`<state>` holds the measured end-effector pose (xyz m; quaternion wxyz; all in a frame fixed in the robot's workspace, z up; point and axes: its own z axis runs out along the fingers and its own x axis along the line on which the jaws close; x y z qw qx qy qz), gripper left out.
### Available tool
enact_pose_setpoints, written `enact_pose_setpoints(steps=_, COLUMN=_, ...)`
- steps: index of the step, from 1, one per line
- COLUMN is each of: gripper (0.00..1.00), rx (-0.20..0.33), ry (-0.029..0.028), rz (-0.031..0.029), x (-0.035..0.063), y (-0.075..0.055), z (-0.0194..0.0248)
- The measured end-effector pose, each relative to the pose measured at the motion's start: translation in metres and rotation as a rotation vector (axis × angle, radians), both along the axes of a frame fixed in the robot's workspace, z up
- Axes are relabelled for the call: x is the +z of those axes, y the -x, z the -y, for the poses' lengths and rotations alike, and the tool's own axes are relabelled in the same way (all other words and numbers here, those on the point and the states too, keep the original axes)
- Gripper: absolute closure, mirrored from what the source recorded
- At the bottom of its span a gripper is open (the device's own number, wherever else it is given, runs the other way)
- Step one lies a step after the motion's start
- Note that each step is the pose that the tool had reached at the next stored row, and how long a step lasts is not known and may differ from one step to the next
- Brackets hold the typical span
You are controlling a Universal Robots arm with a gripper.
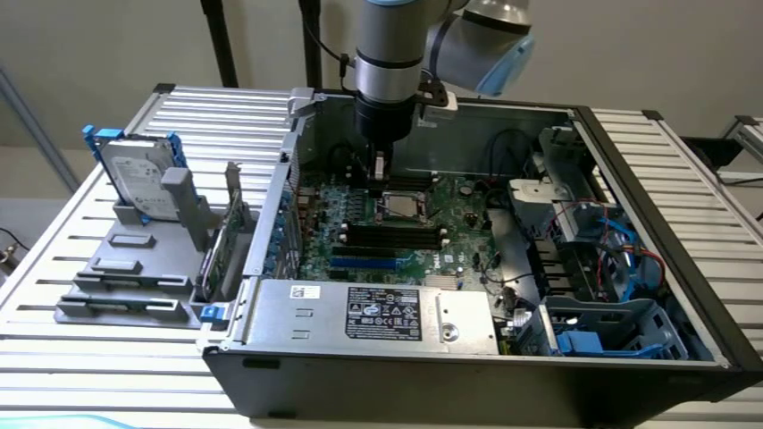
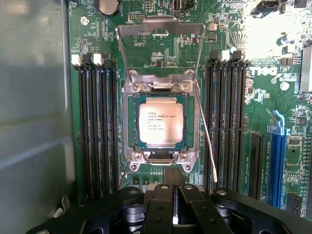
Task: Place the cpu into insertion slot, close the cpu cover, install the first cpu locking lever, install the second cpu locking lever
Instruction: 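Close the cpu cover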
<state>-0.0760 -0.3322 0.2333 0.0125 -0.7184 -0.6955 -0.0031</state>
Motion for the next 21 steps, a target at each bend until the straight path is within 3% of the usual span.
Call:
enact_pose_setpoints(steps=10, gripper=0.89, rx=0.000, ry=0.0002, rz=-0.0005, x=0.0002, y=-0.003, z=0.0000)
enact_pose_setpoints(steps=15, gripper=0.89, rx=0.000, ry=-0.0011, rz=-0.0088, x=0.0049, y=-0.025, z=0.0006)
enact_pose_setpoints(steps=21, gripper=0.89, rx=0.000, ry=-0.0023, rz=-0.0163, x=0.0185, y=-0.052, z=0.0012)
